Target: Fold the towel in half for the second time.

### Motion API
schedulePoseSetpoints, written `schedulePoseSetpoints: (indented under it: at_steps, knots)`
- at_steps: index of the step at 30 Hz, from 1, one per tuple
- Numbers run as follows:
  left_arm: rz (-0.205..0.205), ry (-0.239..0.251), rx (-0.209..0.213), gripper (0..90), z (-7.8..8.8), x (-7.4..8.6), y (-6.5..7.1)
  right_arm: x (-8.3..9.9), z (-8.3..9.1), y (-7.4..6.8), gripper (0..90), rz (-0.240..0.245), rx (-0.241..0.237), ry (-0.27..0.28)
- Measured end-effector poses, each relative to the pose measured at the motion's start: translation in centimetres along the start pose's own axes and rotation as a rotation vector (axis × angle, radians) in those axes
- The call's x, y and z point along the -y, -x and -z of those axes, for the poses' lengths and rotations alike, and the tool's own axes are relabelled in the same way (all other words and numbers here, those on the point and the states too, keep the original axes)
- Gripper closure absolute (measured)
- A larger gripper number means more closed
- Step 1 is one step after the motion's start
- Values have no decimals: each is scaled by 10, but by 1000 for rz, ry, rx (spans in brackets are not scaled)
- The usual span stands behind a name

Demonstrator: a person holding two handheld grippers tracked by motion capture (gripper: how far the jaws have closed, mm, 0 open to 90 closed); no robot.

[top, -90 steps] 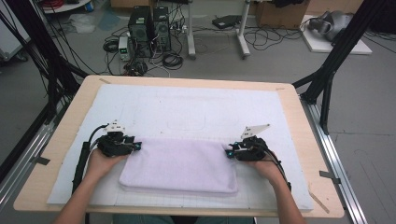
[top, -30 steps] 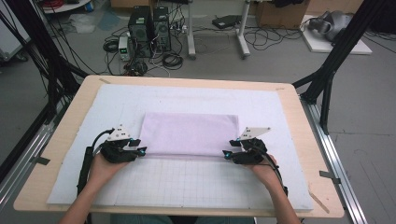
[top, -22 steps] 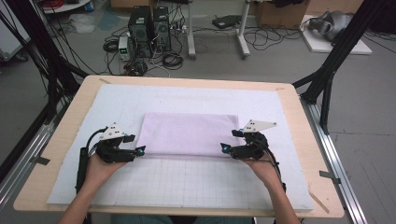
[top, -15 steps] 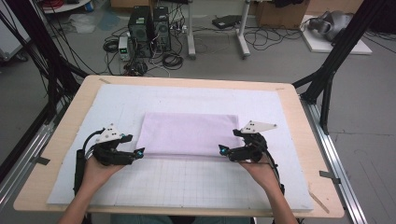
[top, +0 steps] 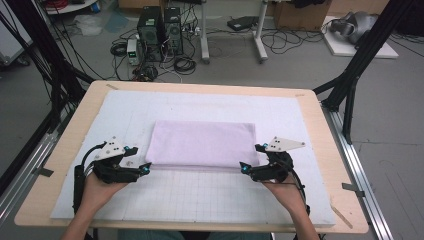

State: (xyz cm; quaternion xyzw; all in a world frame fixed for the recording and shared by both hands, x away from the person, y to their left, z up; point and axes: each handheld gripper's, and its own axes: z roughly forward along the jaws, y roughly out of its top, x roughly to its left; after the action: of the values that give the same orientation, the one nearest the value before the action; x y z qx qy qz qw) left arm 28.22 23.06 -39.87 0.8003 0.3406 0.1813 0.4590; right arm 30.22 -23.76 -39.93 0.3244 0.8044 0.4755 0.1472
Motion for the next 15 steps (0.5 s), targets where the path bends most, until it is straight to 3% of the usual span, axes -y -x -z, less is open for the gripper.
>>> schedulePoseSetpoints:
  at_steps: [15]
  knots:
    - [-11,28,-5,261,14,7,9,13,22,-4,126,3,1,8]
